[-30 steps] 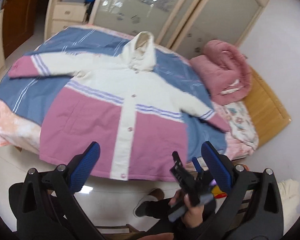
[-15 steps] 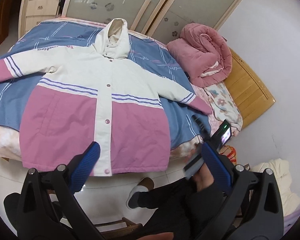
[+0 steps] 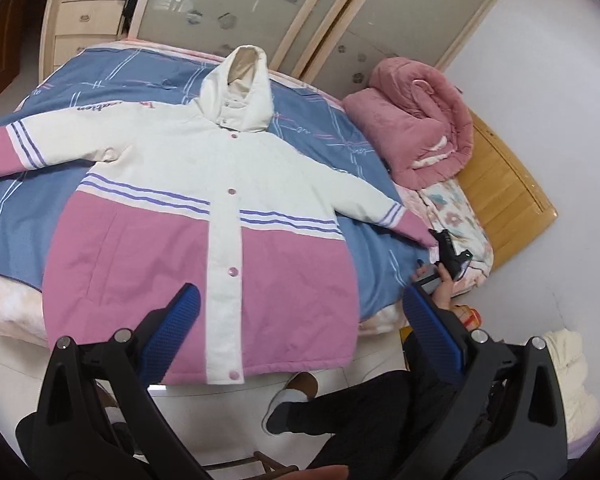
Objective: Fold large clothes
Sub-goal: 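Reach the right gripper to the pink sleeve cuff nearest it and grasp it, then fold the held sleeve across the jacket front toward the collar and release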
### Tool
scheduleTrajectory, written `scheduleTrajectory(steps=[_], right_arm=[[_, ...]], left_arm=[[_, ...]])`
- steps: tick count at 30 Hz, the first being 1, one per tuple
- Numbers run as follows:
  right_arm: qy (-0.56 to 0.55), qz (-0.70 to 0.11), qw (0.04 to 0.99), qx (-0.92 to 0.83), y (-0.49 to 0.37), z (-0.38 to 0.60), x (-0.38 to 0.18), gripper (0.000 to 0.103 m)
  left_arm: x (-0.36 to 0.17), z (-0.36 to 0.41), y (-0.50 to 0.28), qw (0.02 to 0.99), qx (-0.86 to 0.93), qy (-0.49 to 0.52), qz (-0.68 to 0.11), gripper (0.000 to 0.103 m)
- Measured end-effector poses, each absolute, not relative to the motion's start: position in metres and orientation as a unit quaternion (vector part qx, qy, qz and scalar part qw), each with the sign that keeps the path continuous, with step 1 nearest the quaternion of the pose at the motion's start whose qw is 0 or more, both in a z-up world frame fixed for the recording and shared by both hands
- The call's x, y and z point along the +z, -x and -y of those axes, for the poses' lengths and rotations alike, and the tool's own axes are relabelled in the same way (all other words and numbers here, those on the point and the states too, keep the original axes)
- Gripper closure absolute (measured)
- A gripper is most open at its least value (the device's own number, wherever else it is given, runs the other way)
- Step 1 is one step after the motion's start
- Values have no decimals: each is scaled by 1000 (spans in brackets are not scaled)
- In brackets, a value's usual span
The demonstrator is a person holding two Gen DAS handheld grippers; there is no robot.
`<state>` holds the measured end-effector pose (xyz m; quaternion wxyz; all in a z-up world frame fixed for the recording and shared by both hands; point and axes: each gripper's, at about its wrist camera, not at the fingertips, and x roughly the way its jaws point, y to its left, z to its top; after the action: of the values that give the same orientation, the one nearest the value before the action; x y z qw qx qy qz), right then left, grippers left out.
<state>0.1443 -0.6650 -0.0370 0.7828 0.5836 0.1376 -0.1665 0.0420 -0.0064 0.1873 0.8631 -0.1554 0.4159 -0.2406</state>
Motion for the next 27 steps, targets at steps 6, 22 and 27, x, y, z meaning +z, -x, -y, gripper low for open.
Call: scheduleTrajectory(steps=[6, 22, 27], right_arm=[[-607, -116, 774, -140, -172, 695, -52, 35], [-152, -80, 968, -182, -262, 491, 116, 95], [-50, -150, 986, -45, -320, 350, 97, 95]], left_arm=[[147, -17, -80, 895, -189, 156, -372, 2], [52, -52, -130, 905, -85, 134, -395, 2], [50, -47, -129, 906, -89, 123, -396, 2]])
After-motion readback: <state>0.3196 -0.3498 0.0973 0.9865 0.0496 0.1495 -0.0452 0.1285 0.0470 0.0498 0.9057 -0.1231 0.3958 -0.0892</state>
